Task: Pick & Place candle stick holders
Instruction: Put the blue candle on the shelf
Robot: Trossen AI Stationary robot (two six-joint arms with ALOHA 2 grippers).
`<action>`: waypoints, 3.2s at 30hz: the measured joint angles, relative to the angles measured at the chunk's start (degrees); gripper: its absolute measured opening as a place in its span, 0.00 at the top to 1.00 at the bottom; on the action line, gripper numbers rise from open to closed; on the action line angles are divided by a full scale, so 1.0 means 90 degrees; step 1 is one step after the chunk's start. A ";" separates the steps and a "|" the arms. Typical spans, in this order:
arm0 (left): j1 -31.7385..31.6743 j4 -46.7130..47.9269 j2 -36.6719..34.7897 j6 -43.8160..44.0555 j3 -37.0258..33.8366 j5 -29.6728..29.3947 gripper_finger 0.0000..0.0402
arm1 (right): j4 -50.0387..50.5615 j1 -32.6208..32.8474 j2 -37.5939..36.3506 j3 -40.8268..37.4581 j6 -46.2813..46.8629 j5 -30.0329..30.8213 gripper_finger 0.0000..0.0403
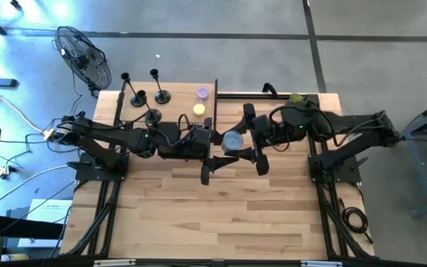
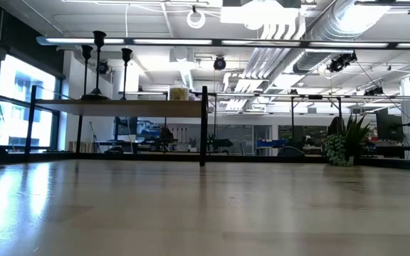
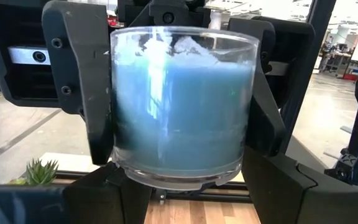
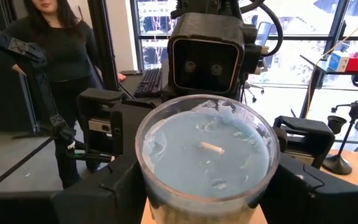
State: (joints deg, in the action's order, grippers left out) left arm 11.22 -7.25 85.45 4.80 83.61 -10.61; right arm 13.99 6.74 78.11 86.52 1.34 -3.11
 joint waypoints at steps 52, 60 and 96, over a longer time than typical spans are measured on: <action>0.0010 0.0245 -0.0012 -0.0340 0.0000 -0.1081 0.45 | 0.0125 -0.0002 0.0002 -0.0007 -0.0038 -0.0321 0.37; 0.0010 0.0177 0.0000 -0.0688 0.0000 -0.1363 0.45 | 0.0173 -0.0005 0.0000 0.0000 -0.0050 -0.0318 0.37; 0.0008 0.0112 0.0000 -0.0508 -0.0005 -0.1365 0.45 | 0.0161 0.0002 -0.0005 0.0000 -0.0120 -0.0308 0.37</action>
State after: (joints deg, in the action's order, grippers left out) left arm 11.30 -6.24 85.45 0.23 83.57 -22.90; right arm 15.44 6.76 78.06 86.52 0.25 -5.89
